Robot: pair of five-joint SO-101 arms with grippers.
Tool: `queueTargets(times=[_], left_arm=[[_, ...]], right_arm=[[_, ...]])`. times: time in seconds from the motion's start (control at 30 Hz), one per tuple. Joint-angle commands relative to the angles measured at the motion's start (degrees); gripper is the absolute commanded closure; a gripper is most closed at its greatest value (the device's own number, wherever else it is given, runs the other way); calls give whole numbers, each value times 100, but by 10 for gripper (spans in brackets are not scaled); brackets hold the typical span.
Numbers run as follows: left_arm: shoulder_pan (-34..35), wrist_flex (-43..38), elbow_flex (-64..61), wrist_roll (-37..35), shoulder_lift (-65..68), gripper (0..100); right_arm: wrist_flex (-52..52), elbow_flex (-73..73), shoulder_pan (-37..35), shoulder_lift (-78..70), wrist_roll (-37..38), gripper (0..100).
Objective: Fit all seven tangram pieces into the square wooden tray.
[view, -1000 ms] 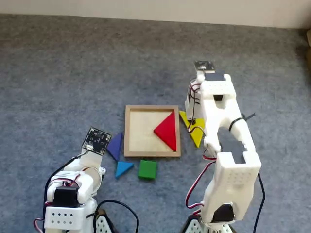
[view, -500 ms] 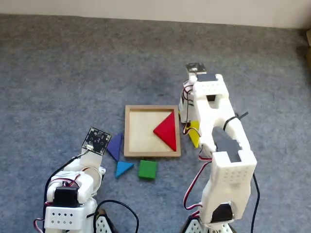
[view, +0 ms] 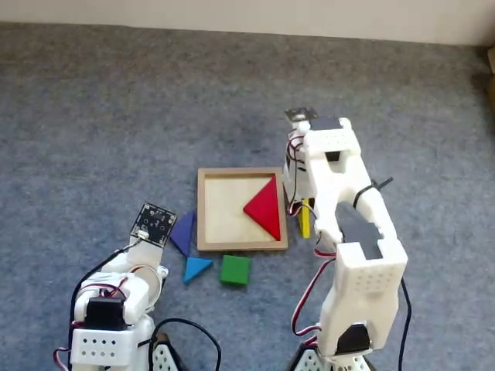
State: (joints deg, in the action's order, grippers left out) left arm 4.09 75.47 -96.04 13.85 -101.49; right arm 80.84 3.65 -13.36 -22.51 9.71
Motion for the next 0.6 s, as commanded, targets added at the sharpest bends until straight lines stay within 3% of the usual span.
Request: queueTargets(times=[0.0,0.13,0.37,0.57], left_arm=[[48,26,-110,70,-286,993],[48,26,-110,70,-286,993],[48,26,-110,70,-286,993],[48,26,-110,70,-286,993]], right_arm=[[40,189,-75,743,88,994],[48,189,-163,1121,211,994],[127,180,-840,1604,1160,994],[-198,171,-1218,1604,2673,994]])
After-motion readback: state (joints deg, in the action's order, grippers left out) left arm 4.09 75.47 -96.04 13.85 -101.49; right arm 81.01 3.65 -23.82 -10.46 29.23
